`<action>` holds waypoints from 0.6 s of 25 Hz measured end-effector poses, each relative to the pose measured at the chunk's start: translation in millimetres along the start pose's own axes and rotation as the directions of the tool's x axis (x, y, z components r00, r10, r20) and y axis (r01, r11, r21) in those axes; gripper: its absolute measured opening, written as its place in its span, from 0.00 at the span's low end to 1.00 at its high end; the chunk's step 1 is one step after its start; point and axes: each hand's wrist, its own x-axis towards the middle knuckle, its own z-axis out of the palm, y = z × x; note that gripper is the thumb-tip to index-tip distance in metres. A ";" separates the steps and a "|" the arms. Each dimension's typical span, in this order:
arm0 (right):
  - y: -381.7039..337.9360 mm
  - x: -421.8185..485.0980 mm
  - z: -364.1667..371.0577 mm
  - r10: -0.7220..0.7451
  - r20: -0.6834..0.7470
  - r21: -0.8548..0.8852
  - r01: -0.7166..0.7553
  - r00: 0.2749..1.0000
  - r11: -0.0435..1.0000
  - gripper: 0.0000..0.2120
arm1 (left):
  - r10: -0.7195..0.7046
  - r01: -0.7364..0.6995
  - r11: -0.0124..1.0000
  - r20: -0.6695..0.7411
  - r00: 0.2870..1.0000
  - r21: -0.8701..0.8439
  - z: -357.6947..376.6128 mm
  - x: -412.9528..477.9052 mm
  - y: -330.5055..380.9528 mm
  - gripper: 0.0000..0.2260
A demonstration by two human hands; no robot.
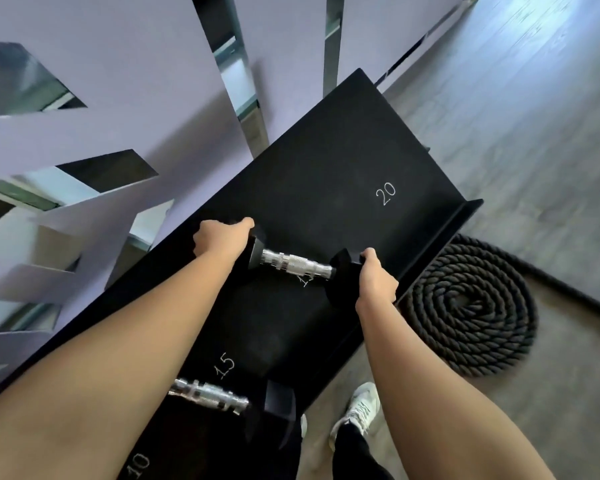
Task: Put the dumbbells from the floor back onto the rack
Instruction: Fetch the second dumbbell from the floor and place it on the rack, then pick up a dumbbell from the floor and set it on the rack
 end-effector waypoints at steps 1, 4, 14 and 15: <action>6.0 2.8 2.3 0.022 -0.007 -0.019 -0.022 1.000 1.000 0.18 | 0.015 -0.015 0.999 -0.016 1.000 0.038 1.5 1.4 1.4 0.31; 17.7 2.0 -1.2 0.011 -0.029 -0.055 -0.012 1.000 0.998 0.18 | 0.077 -0.076 0.993 -0.004 0.997 0.089 8.3 -3.3 -1.8 0.29; -71.9 -43.8 -7.4 -0.420 0.124 -0.027 0.427 0.899 0.904 0.11 | 0.455 -0.460 0.888 -0.120 0.882 -0.020 -2.9 -72.7 46.7 0.23; -77.1 -48.0 -14.5 -0.451 0.140 -0.029 0.459 0.882 0.888 0.11 | 0.461 -0.468 0.884 -0.129 0.878 -0.024 -5.5 -81.8 48.9 0.23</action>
